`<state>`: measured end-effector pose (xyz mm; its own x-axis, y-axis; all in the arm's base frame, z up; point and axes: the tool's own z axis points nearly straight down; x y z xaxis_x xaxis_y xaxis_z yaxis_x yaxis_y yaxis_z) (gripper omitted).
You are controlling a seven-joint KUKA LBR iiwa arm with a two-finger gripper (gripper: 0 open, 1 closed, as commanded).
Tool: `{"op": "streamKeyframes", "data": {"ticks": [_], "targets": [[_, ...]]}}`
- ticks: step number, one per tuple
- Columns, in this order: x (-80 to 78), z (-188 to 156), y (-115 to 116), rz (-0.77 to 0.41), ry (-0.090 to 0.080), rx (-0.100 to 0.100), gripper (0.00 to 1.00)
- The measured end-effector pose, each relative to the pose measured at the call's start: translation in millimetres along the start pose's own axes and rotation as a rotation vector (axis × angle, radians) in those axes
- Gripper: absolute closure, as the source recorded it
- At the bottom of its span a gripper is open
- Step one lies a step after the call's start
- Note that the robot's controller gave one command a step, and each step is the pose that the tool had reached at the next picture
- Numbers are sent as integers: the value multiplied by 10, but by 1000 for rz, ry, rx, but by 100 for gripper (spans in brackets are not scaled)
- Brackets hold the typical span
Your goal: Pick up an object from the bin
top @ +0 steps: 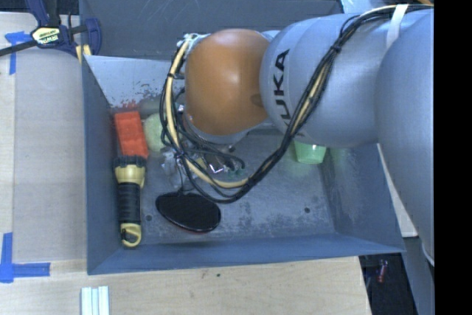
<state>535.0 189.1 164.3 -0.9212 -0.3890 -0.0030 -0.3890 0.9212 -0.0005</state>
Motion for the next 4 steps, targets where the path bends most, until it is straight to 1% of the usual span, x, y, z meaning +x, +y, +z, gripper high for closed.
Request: {"op": "streamKeyframes", "data": {"ticks": [1, 2, 3, 4], "targets": [[483, -12, 133, 41, -1, 0, 100], [153, 264, 183, 224, -11, 0, 100], [274, -359, 130, 46, -6, 0, 100], [-48, -765, -300, 366, -7, -1, 100]]}}
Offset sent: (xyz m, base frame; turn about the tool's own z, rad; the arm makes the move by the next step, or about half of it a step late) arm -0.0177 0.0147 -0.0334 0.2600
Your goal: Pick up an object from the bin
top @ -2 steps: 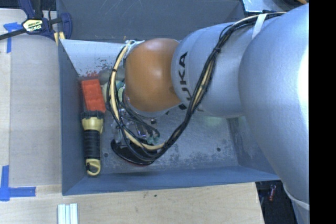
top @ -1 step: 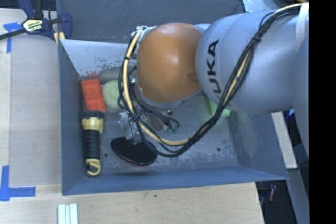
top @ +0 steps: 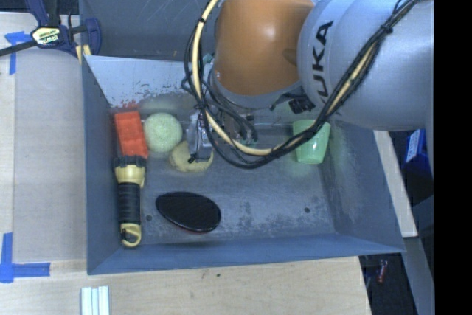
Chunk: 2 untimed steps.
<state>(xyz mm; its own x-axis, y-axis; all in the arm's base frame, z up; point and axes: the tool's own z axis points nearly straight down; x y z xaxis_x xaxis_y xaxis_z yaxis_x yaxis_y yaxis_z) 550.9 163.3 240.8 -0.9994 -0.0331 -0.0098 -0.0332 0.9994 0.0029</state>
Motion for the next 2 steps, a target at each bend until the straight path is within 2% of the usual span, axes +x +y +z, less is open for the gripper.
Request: {"op": "streamKeyframes", "data": {"ticks": [1, 2], "targets": [[42, 65, 42, -70, -12, 0, 100], [253, 231, -17, -292, -9, 1, 100]]}}
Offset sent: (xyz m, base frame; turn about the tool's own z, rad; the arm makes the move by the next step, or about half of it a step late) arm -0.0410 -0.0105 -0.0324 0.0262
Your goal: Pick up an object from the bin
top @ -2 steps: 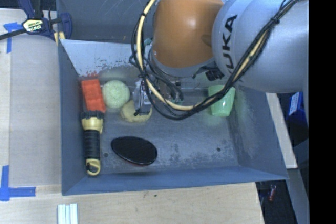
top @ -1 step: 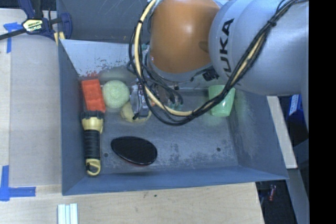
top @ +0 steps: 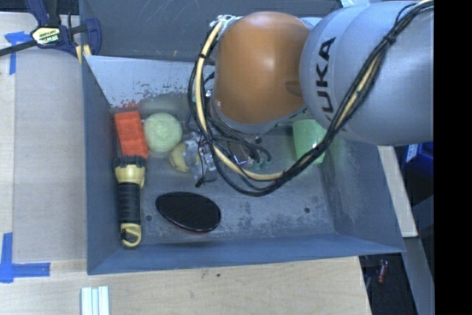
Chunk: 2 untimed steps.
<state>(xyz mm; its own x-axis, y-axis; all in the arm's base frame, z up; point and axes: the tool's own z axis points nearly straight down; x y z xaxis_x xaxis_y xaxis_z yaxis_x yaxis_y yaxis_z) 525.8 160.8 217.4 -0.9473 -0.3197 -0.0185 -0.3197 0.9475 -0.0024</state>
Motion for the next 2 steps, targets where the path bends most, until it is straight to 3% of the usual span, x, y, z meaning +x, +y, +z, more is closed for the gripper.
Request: {"op": "streamKeyframes", "data": {"ticks": [1, 2], "targets": [[-65, 99, 0, 195, -1, 0, 100], [40, -639, 488, 230, -10, -2, 100]]}}
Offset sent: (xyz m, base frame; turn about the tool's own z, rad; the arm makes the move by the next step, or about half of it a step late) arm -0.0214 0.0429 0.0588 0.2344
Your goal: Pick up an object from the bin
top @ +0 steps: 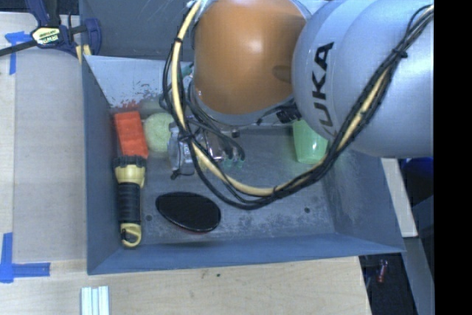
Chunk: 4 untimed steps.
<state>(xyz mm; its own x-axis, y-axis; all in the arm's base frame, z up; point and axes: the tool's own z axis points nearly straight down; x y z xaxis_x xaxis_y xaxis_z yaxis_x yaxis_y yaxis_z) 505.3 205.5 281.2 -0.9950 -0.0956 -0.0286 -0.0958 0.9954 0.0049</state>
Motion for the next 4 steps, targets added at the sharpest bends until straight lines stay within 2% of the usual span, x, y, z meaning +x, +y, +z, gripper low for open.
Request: {"op": "streamKeyframes", "data": {"ticks": [1, 2, 3, 4], "targets": [[-234, 970, -187, 76, 7, 4, 100], [-155, 533, -54, 183, -8, -3, 100], [-358, 1491, -251, 221, 8, 6, 100], [-245, 1251, -144, 291, -8, -4, 100]]}}
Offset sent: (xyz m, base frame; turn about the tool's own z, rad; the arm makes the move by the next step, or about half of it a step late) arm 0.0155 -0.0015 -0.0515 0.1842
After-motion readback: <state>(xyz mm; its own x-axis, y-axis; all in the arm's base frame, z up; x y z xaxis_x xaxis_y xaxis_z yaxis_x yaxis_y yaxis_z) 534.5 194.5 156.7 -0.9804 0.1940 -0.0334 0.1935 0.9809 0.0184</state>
